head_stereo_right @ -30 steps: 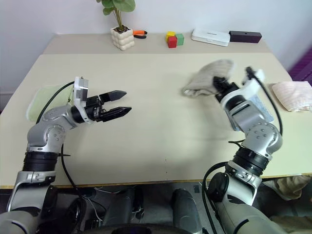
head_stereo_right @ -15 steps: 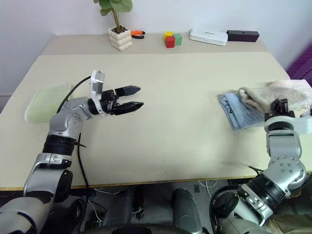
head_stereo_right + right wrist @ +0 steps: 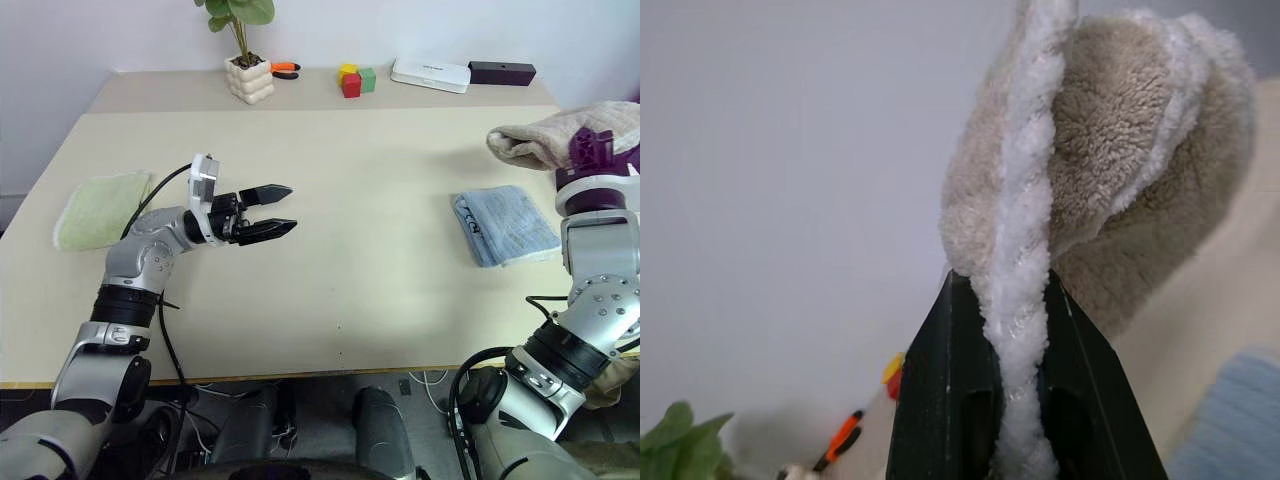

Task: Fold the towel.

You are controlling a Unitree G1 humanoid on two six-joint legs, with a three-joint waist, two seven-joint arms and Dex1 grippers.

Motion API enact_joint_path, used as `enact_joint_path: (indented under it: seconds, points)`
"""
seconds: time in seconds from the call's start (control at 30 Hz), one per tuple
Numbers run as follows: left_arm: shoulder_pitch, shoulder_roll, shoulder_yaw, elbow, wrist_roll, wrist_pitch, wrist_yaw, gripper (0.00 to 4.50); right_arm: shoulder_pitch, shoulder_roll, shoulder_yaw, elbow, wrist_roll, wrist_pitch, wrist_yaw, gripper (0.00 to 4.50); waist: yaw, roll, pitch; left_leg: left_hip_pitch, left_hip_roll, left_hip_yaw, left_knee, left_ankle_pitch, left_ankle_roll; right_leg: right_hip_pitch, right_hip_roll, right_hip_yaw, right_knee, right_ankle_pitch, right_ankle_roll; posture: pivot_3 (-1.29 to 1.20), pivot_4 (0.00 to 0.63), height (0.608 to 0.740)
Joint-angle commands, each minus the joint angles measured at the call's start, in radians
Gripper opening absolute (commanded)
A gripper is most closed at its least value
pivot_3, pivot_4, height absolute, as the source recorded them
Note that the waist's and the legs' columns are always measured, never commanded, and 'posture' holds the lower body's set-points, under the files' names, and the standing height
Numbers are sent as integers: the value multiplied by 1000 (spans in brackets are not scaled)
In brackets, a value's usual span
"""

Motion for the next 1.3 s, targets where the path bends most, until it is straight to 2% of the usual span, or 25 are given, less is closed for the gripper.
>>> enact_joint_path:
  seconds: [0.03, 0.37, 0.47, 0.7, 0.8, 0.93, 1.03, 1.3]
  points:
    - [10, -3, 14, -57, -14, 7, 17, 4500, 34, 2, -4, -11, 29, -26, -18, 24, 3, 0, 0, 0, 0, 0, 0, 0, 0, 0, 0, 0, 0, 0, 0, 0, 150, 735]
    - [19, 22, 20, -73, -12, 22, 26, 4500, 325, 116, 17, 25, 78, -14, -32, 24, -1, 0, 0, 1, 0, 0, 0, 0, 0, 1, 0, 0, 0, 0, 0, 0, 150, 735]
    - [12, 19, 17, -71, -12, 23, 29, 4500, 352, 102, 35, 44, 60, -7, -42, 24, -4, 1, -1, 2, 0, 0, 0, 0, 0, 1, 0, 1, 0, 0, 0, 0, 150, 735]
    - [2, 2, 6, -65, -7, 19, 29, 4500, 352, -8, 94, 37, -17, 9, -7, 24, -1, 1, -1, 2, 0, -1, 0, 0, 0, 2, 0, 1, 0, 0, 0, 0, 150, 735]
    - [-3, -5, 7, -56, -8, 17, 27, 4500, 356, -13, 106, 28, -23, 6, 8, 1064, -1, 1, -1, 2, 0, -1, 0, 0, 0, 2, 0, 1, 0, 0, 0, 0, 150, 735]
    - [0, 6, -1, -49, 1, 5, -4, 4500, 366, -29, 102, 20, -48, 2, 0, 3013, 0, 1, -1, 2, 0, -1, 0, 0, 0, 2, 0, 1, 0, 0, 0, 0, 150, 735]
    - [11, 32, -17, -41, 23, -24, -51, 4500, 382, -50, 88, 26, -109, -6, -59, 4479, 1, 1, -1, 2, 0, -1, 1, 0, 0, 2, 0, 1, 0, 0, 0, 0, 150, 735]
    - [17, 45, -36, -28, 45, -84, -125, 4500, 392, -53, 100, -19, -175, -20, -70, 4479, 1, 1, -1, 2, 0, -1, 1, 0, 0, 2, 0, 1, 0, 0, 0, 0, 150, 735]
